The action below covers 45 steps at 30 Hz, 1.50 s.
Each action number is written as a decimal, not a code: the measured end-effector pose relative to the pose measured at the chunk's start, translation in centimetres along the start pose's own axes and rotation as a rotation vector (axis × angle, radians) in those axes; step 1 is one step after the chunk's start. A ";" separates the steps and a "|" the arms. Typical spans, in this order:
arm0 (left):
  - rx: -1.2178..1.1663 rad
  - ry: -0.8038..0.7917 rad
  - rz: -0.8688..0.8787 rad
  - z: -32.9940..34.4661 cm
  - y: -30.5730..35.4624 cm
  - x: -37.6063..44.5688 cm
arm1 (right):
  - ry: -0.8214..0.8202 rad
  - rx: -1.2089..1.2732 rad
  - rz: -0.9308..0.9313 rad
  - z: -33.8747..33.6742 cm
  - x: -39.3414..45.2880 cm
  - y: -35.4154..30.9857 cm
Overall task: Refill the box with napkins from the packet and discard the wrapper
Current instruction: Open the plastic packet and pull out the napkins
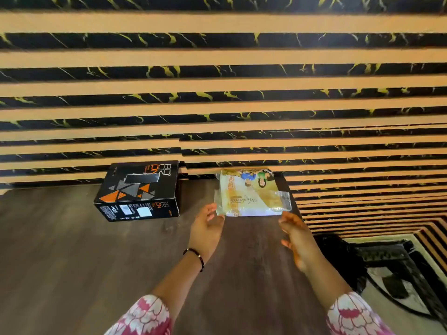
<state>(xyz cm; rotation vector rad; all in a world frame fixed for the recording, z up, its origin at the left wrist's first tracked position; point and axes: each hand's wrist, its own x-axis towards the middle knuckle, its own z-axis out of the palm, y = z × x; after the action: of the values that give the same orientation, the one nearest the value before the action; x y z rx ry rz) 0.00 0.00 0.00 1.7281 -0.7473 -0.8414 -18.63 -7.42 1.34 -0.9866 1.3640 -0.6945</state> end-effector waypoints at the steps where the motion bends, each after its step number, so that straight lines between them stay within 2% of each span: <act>1: 0.004 -0.003 -0.021 0.4 -0.2 0.7 | 0.029 0.027 0.000 0.1 0.7 -0.2; 6: 0.015 -0.014 -0.126 2.0 -0.5 2.8 | 0.068 0.121 0.038 -0.1 3.8 -1.1; 11: 0.024 0.020 -0.157 3.1 -0.7 4.7 | 0.063 0.071 0.064 0.5 6.1 -1.5; 17: 0.049 0.034 -0.166 2.8 -0.9 3.8 | 0.082 0.127 0.089 0.6 6.4 -0.6; 25: 0.075 0.034 -0.166 0.3 -2.2 -2.5 | 0.026 0.177 0.106 -0.4 0.1 3.5; 35: 0.088 -0.005 -0.184 -3.5 -4.8 -14.2 | -0.027 0.174 0.155 -3.2 -10.3 9.3; 45: -0.066 -0.086 -0.235 -5.5 -7.4 -22.2 | -0.022 0.096 0.151 -6.4 -16.8 13.2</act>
<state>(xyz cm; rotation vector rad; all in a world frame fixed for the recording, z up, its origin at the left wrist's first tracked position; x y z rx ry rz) -7.34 22.83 -1.75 1.7508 -0.5726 -1.0938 -28.72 12.20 -1.98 -0.8041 1.3582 -0.6272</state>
